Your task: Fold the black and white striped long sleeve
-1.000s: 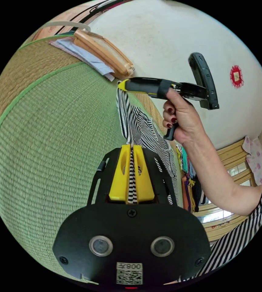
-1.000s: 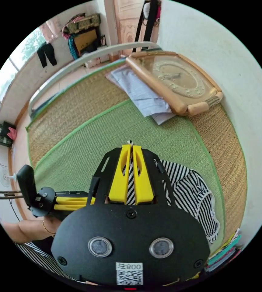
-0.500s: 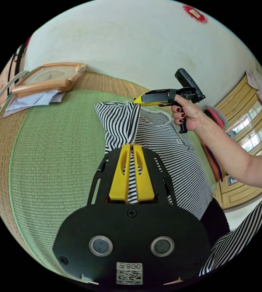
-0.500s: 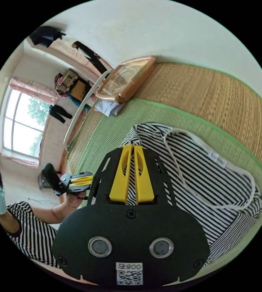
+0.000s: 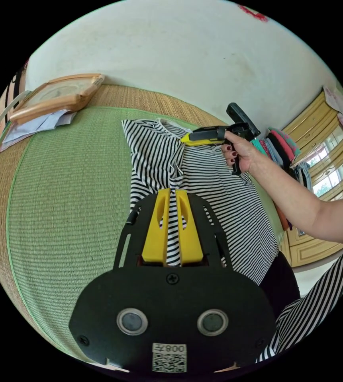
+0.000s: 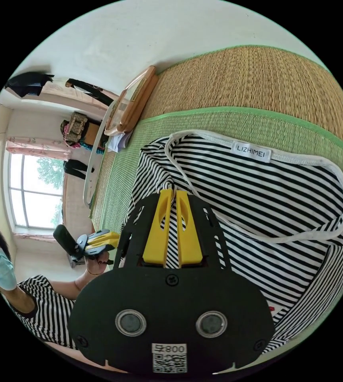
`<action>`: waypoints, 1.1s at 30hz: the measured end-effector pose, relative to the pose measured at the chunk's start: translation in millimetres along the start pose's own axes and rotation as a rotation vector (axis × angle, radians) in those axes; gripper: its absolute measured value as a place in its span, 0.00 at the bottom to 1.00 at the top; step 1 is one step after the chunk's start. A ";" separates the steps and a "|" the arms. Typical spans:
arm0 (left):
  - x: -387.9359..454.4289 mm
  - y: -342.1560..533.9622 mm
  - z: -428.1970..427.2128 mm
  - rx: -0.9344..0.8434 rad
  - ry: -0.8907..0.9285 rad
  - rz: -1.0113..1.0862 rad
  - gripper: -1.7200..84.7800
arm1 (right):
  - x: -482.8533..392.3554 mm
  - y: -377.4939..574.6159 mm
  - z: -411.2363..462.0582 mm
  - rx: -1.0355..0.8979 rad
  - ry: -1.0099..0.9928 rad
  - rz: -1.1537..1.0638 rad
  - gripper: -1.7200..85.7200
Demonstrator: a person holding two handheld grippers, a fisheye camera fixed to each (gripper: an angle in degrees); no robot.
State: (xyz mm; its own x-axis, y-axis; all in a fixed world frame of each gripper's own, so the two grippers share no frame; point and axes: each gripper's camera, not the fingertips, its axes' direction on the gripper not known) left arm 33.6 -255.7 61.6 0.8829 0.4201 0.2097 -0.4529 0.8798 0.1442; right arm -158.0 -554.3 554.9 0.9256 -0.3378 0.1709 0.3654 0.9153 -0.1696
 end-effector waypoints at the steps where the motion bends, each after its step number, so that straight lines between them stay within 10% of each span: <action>1: -0.5 -2.3 1.6 -0.002 -0.008 -0.004 0.05 | 1.2 0.0 0.6 -0.008 0.025 0.002 0.04; 33: -22.2 -29.6 44.0 -0.059 -0.093 -0.082 0.02 | -90.4 -59.2 81.9 -0.099 0.192 -0.247 0.02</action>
State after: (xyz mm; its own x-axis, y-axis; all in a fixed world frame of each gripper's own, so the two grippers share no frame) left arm 22.0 -300.9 95.2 0.9002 0.3262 0.2886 -0.3691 0.9231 0.1080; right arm -271.4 -560.0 629.0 0.8060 -0.5908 0.0345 0.5805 0.7778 -0.2410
